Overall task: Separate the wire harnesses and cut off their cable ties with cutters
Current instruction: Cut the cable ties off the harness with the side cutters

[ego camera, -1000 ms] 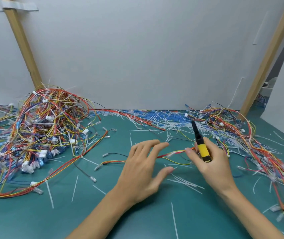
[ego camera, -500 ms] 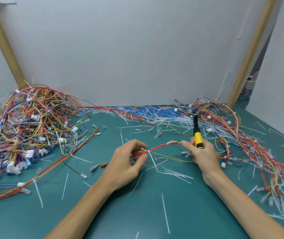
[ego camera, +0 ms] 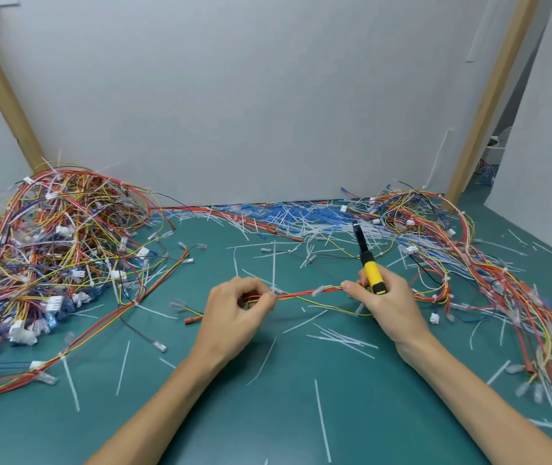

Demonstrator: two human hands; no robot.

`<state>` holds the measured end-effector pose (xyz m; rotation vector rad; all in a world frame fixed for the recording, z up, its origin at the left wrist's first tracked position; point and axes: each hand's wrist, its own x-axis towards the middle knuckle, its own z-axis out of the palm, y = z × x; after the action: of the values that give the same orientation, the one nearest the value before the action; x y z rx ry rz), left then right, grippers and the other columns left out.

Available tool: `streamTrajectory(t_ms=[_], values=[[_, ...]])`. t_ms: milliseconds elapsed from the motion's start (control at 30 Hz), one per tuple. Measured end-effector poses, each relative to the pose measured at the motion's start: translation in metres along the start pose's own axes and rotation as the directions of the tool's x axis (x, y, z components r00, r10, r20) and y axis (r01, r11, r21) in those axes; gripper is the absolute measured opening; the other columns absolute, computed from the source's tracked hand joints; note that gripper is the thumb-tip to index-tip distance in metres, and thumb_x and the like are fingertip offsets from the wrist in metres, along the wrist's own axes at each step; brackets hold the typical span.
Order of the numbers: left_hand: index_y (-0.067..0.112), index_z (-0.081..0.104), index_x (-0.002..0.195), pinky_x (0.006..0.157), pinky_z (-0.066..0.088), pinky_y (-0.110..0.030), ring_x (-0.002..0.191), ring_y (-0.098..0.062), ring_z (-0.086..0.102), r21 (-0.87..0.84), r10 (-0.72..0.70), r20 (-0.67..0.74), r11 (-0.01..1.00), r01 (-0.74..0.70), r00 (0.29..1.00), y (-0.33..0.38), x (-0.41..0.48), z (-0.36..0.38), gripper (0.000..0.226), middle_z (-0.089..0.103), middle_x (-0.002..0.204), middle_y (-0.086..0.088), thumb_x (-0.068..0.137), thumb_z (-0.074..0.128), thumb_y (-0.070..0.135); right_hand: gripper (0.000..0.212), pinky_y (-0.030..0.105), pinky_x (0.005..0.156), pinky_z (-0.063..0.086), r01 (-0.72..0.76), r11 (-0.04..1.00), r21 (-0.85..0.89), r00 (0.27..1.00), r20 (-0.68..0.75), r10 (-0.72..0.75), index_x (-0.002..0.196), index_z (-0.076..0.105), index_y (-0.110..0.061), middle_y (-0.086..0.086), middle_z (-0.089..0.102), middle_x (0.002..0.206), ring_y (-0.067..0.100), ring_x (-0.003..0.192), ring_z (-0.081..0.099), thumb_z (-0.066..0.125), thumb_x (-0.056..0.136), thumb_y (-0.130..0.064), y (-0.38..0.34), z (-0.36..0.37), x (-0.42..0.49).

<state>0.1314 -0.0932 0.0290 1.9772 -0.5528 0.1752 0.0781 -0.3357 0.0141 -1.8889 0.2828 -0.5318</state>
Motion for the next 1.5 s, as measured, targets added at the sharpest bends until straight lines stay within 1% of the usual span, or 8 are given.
streamTrajectory(t_ms=[133,333,467,667,900,1067,1200,1500], values=[[0.019,0.062,0.053,0.061,0.031,-0.012,0.070,-0.007,0.049,0.026,-0.019,-0.025,0.999,0.020,1.000,-0.003,0.001,-0.002,0.028,0.056,0.053,0.015,0.078,0.057,0.030,0.030,0.036,0.065,0.036,0.047,0.998,-0.051,0.999,0.023,-0.045,0.074,0.053,-0.016,-0.014,0.050,0.059,0.011,0.058,0.045,0.079,0.085,-0.025,-0.001,0.003,-0.003],[0.021,0.071,0.067,0.059,0.038,-0.017,0.058,-0.004,0.049,-0.078,-0.065,-0.036,0.995,0.062,0.997,-0.014,0.006,-0.001,0.030,0.061,0.059,0.008,0.094,0.067,0.034,0.032,0.037,0.065,0.038,0.095,0.995,-0.031,0.995,0.014,-0.095,0.074,0.052,-0.015,-0.010,0.048,0.062,0.020,0.063,0.048,0.078,0.083,-0.032,-0.003,0.001,-0.004],[0.025,0.070,0.075,0.083,0.050,-0.031,0.077,-0.007,0.062,-0.065,-0.077,-0.035,0.995,0.075,0.996,-0.017,0.006,0.001,0.022,0.068,0.081,0.009,0.094,0.066,0.035,0.030,0.039,0.069,0.043,0.089,0.996,-0.001,0.996,-0.002,-0.089,0.075,0.053,-0.017,0.000,0.053,0.067,0.041,0.078,0.058,0.079,0.086,-0.026,-0.001,0.001,-0.004],[0.033,0.069,0.060,0.103,0.040,-0.049,0.100,-0.006,0.059,-0.091,-0.140,-0.014,0.986,0.138,0.990,-0.013,0.007,-0.002,0.028,0.055,0.105,0.012,0.087,0.072,0.037,0.030,0.040,0.063,0.042,0.140,0.981,-0.131,0.990,0.003,-0.141,0.073,0.053,-0.018,-0.007,0.052,0.060,0.017,0.058,0.049,0.077,0.087,-0.028,-0.005,0.003,-0.007],[0.021,0.070,0.067,0.076,0.041,-0.016,0.081,-0.005,0.060,-0.163,-0.079,0.049,0.983,0.086,0.996,-0.017,0.009,-0.004,0.026,0.063,0.089,0.006,0.091,0.071,0.028,0.035,0.043,0.059,0.044,0.212,0.925,-0.316,0.968,-0.061,-0.243,0.074,0.050,-0.013,0.006,0.056,0.062,0.030,0.064,0.054,0.073,0.086,-0.037,-0.011,0.006,-0.014],[0.037,0.071,0.091,0.086,0.048,-0.019,0.088,0.002,0.067,0.047,0.018,0.285,0.998,-0.032,0.958,-0.025,0.010,-0.008,0.010,0.073,0.088,0.019,0.087,0.077,0.030,0.041,0.040,0.057,0.039,0.113,0.932,-0.345,0.972,-0.157,-0.176,0.072,0.045,-0.009,0.015,0.053,0.062,0.034,0.064,0.052,0.073,0.086,-0.037,-0.007,-0.002,-0.007],[0.028,0.075,0.094,0.084,0.046,-0.032,0.077,-0.009,0.064,0.206,0.094,0.200,0.969,-0.135,0.975,-0.031,0.012,-0.011,0.010,0.071,0.076,0.014,0.096,0.066,0.031,0.045,0.036,0.060,0.040,0.031,0.931,-0.363,0.969,-0.216,-0.117,0.073,0.044,-0.006,0.015,0.059,0.063,0.033,0.066,0.055,0.073,0.086,-0.037,-0.003,-0.009,0.001],[0.020,0.074,0.083,0.050,0.020,-0.020,0.054,-0.011,0.025,-0.090,0.071,0.030,0.994,-0.068,0.997,-0.024,0.010,-0.011,0.029,0.030,0.052,0.008,0.094,0.065,0.046,0.044,0.041,0.063,0.046,0.064,0.858,-0.509,0.987,-0.096,-0.130,0.068,0.040,-0.016,0.005,0.055,0.055,0.031,0.065,0.057,0.070,0.088,-0.041,-0.005,-0.004,-0.004]])
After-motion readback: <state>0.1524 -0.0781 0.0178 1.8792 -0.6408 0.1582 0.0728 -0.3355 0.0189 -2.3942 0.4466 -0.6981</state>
